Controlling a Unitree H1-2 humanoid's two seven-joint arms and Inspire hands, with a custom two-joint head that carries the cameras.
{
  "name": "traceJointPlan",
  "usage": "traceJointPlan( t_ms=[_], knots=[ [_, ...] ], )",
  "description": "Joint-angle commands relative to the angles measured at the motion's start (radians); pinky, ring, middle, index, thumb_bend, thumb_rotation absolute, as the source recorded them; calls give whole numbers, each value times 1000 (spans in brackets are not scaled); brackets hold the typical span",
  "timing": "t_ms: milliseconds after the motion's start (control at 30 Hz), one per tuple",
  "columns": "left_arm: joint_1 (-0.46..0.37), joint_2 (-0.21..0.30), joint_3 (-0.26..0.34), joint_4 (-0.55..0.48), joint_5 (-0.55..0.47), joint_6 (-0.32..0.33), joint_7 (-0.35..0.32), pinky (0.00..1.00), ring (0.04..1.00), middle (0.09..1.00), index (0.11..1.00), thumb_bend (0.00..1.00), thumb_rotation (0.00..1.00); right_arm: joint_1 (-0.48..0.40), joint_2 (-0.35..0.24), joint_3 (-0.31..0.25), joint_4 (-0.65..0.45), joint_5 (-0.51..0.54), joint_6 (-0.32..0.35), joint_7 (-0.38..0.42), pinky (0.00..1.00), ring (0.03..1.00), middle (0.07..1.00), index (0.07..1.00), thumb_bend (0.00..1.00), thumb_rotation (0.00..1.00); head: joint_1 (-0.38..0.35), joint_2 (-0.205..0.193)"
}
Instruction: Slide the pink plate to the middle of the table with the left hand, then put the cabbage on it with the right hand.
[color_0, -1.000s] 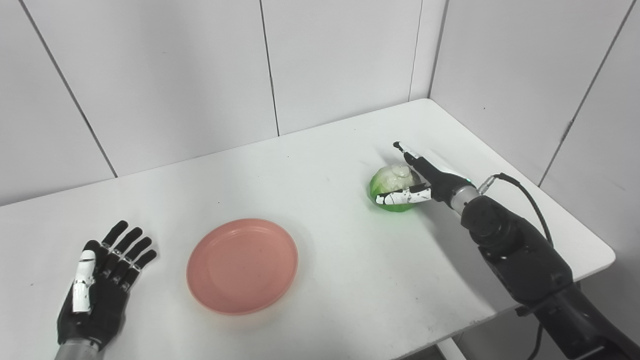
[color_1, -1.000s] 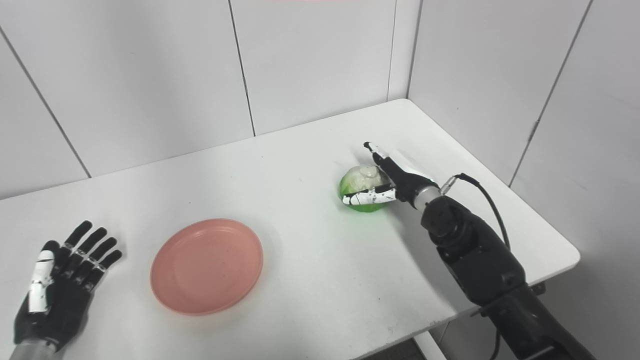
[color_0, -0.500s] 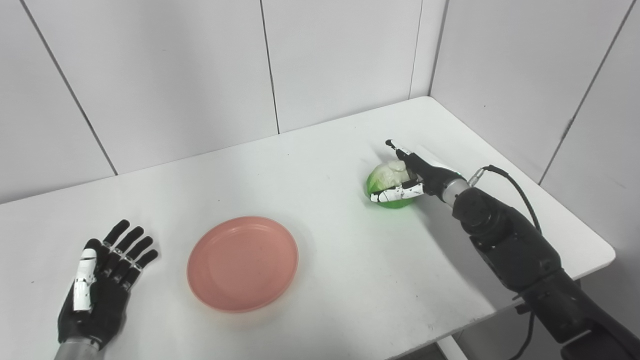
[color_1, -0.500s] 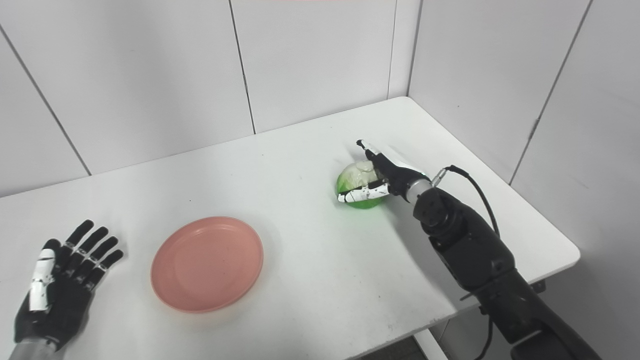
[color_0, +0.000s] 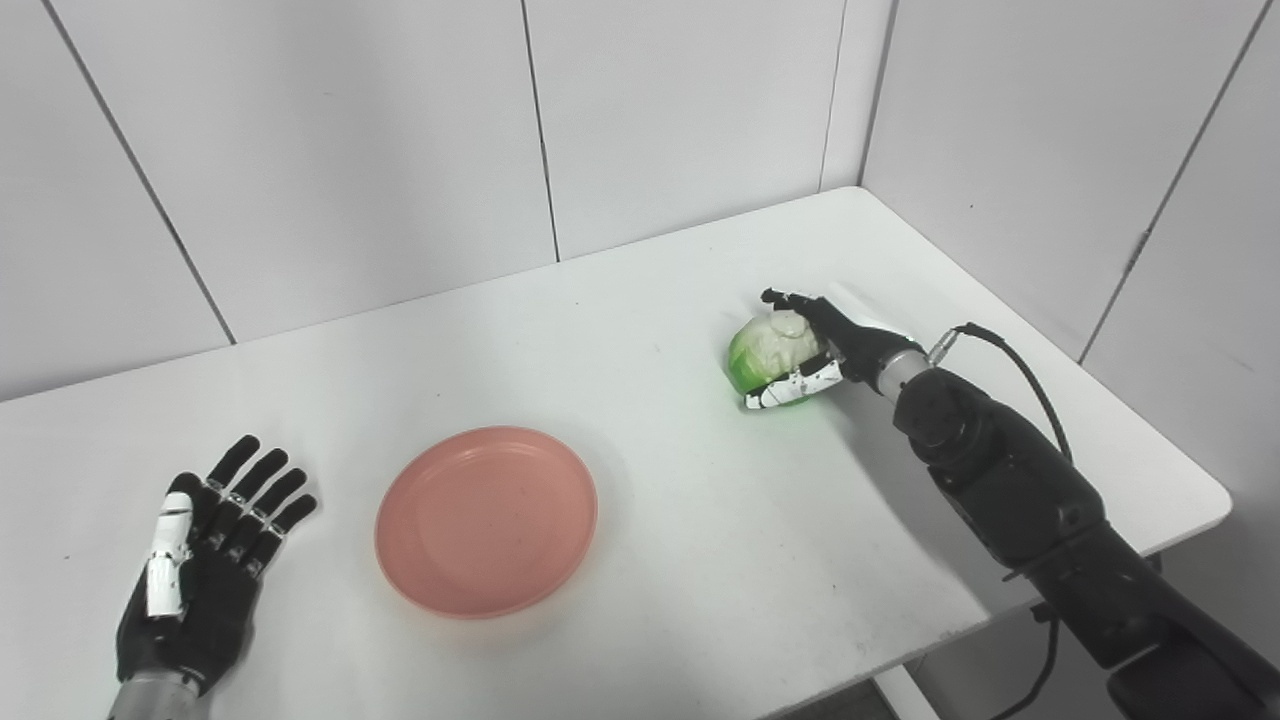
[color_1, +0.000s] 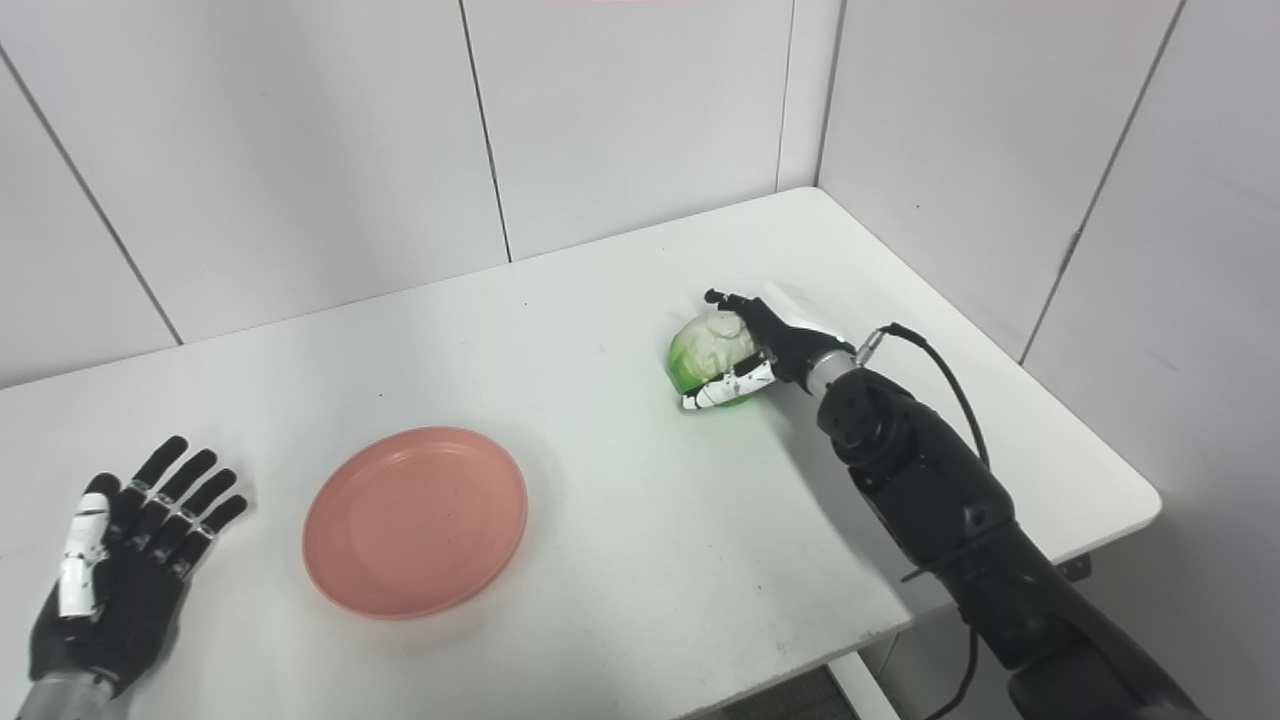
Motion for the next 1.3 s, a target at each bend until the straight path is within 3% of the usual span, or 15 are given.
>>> traceJointPlan(
  t_ms=[0,33,67,133,233,667,900,1100,1267],
  knots=[
    [-3,3,1,9,2,14,5,745,785,802,790,457,815,-11,-4,-5,-5,16,-30,1,558,590,628,652,912,87,0,1],
    [-3,2,2,6,0,17,6,733,777,796,784,459,808,-10,-4,-4,-6,14,-28,1,527,556,593,573,722,110,0,1],
    [-3,1,2,2,-2,20,7,726,773,792,781,459,804,-9,-4,-2,-9,11,-21,1,511,538,575,532,625,122,0,1],
    [-2,-2,3,-5,-4,26,10,724,773,792,782,453,800,-7,-2,-3,-15,12,-12,-1,461,492,532,497,544,130,0,1],
    [-1,-2,3,-11,-2,31,13,731,775,796,787,454,799,-5,1,-9,-18,18,-11,-7,411,450,473,507,530,11,1,2],
    [-8,-4,-3,26,8,-5,-8,752,787,802,800,446,839,10,29,-62,-33,65,-57,-80,383,425,446,523,526,0,23,-2],
    [-8,-15,-10,38,17,-27,-6,767,798,811,804,455,833,16,35,-79,-155,63,-42,-82,362,414,447,520,526,0,39,-8],
    [-3,-36,-20,17,23,-28,6,769,810,824,816,458,831,-11,47,-60,-328,47,38,-25,360,403,442,527,525,0,79,-13],
    [5,-65,-35,-2,32,-41,19,805,833,844,836,441,867,-52,77,-16,-403,44,38,24,351,402,445,523,526,0,176,-8]
  ],
)
